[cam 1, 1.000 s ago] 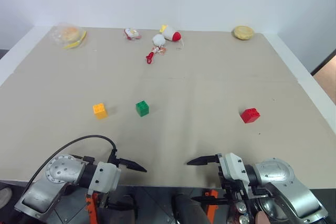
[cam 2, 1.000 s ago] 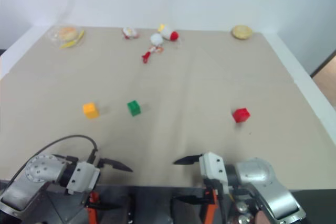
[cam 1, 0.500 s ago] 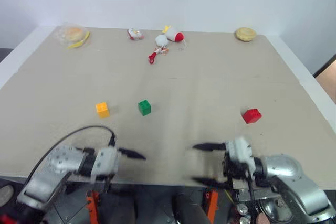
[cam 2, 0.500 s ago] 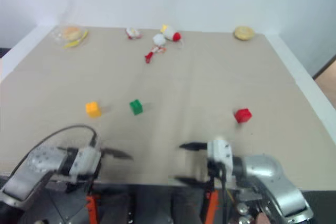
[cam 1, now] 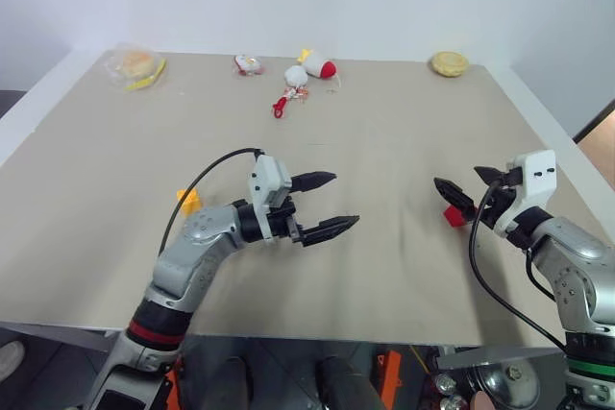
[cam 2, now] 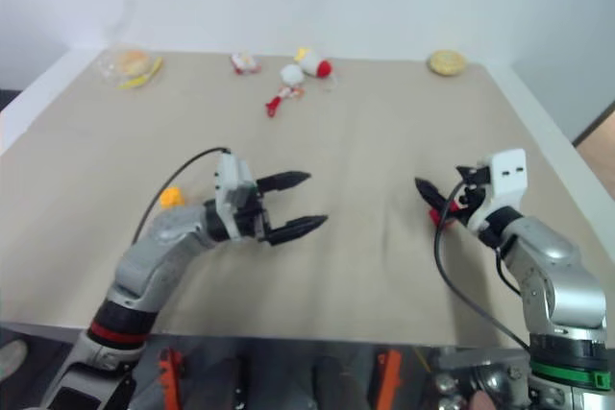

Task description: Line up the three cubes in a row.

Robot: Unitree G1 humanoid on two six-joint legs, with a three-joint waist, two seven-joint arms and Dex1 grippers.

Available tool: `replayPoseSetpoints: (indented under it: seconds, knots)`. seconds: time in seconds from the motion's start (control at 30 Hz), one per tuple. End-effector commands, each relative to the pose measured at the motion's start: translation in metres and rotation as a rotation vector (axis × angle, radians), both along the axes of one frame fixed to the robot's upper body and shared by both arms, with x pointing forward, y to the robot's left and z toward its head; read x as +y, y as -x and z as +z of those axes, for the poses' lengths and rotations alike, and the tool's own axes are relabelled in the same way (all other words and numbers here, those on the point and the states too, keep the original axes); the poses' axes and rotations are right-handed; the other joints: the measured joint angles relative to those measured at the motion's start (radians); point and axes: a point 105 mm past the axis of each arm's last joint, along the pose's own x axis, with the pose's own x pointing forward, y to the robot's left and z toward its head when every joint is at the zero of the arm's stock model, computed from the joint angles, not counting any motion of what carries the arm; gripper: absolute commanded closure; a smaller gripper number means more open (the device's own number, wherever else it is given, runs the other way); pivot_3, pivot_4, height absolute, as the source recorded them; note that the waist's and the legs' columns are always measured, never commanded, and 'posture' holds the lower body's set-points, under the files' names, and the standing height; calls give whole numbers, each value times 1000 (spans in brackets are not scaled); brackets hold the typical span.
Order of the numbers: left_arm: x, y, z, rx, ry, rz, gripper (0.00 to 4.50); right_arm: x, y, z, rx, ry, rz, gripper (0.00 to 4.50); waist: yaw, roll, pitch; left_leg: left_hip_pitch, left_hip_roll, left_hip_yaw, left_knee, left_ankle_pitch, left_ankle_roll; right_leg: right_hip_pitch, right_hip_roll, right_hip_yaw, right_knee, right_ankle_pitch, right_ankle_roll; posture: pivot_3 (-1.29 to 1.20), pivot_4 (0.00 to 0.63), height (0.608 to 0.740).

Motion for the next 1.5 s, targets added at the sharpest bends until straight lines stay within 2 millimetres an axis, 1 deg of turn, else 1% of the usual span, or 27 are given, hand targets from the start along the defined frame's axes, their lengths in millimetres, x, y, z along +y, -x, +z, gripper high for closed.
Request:
replayPoseSetpoints:
  seconds: [0.03,0.1,0.2,0.43,0.57,0.6,0.67,0.73,0.77,0.8,0.87,0.93,1.0,1.1,1.17,1.27,1.37,1.5]
  knots:
    - [-10,-1,9,-52,16,-7,45,-15,1,-1,15,15,-63,0,0,1,0,0,0,-1,0,0,0,0,0,0,0,0,0,0,150,736]
    - [-16,-1,11,-61,24,-15,45,-15,1,-8,39,3,-60,0,0,2,0,0,0,0,1,0,0,1,0,1,0,-2,-3,0,150,736]
    - [-23,1,14,-72,32,-28,45,-14,-1,-14,62,-11,-63,0,0,2,0,0,0,1,3,0,0,1,0,1,0,-1,-2,0,150,736]
    - [-36,0,23,-89,60,-34,45,-21,-5,-36,128,3,-113,0,0,2,0,0,-1,1,5,0,0,2,-1,1,0,0,-1,0,150,736]
    - [-38,0,25,-100,62,-30,0,-24,-6,-43,153,-6,-131,1190,0,3,0,0,-1,1,5,0,0,2,-1,1,0,0,-1,0,150,736]
    - [-38,0,25,-101,63,-30,0,-24,-6,-44,155,-6,-131,1585,0,4,0,0,-1,1,4,0,0,2,-1,1,0,0,-1,0,150,736]
    - [-38,-1,26,-103,64,-29,0,-24,-6,-43,153,-10,-129,2236,0,4,0,0,-1,1,4,0,0,2,-1,1,0,0,-1,0,150,736]
    - [-38,-1,26,-104,64,-27,0,-23,-6,-43,150,-13,-124,2998,0,4,0,0,-1,1,4,0,0,2,-1,1,0,0,-1,0,150,736]
    - [-38,-1,26,-111,59,-27,0,-21,-6,-39,138,-10,-107,3239,0,4,0,0,-1,1,4,0,0,2,-1,1,0,0,-1,0,150,736]
    - [-37,-1,25,-120,52,-26,0,-17,-7,-35,121,-3,-78,3225,0,4,0,0,-1,1,4,0,0,2,-1,1,0,0,-1,0,150,736]
    - [-32,-1,21,-132,33,-29,0,1,-4,-23,88,11,45,3225,-1,4,0,0,-1,1,4,0,0,2,-1,1,0,0,-1,0,150,736]
    - [-21,0,16,-138,5,-37,0,26,2,-12,54,80,226,3225,-2,8,1,0,-1,1,4,0,0,2,-1,1,0,0,-1,0,150,736]
    - [-9,2,9,-142,-32,-49,0,51,12,-4,24,141,400,3225,-3,8,0,0,-1,1,3,0,0,1,-1,2,0,0,-1,0,150,736]
    - [15,7,-6,-144,-117,-73,0,83,28,-2,46,228,673,3225,-5,8,0,1,0,0,2,0,0,1,0,1,0,-1,-2,0,150,736]
    - [32,11,-16,-133,-175,-93,0,98,35,-6,86,297,819,3225,-6,8,0,2,0,0,1,0,0,1,1,1,0,-1,-3,0,150,736]
    - [52,21,-31,-127,-263,-132,0,111,43,-13,127,396,987,3225,-3,8,1,1,0,1,2,0,0,1,0,1,0,-1,-3,0,150,736]
    - [68,26,-38,-114,-313,-141,0,122,45,-18,129,447,1103,3225,0,7,1,0,0,2,2,0,0,1,-2,1,-1,-1,-3,0,150,736]
    - [76,33,-42,-107,-344,-154,0,124,43,-32,158,491,1198,3225,2,6,2,-1,0,2,3,0,0,1,-3,0,-1,-2,-3,0,150,736]
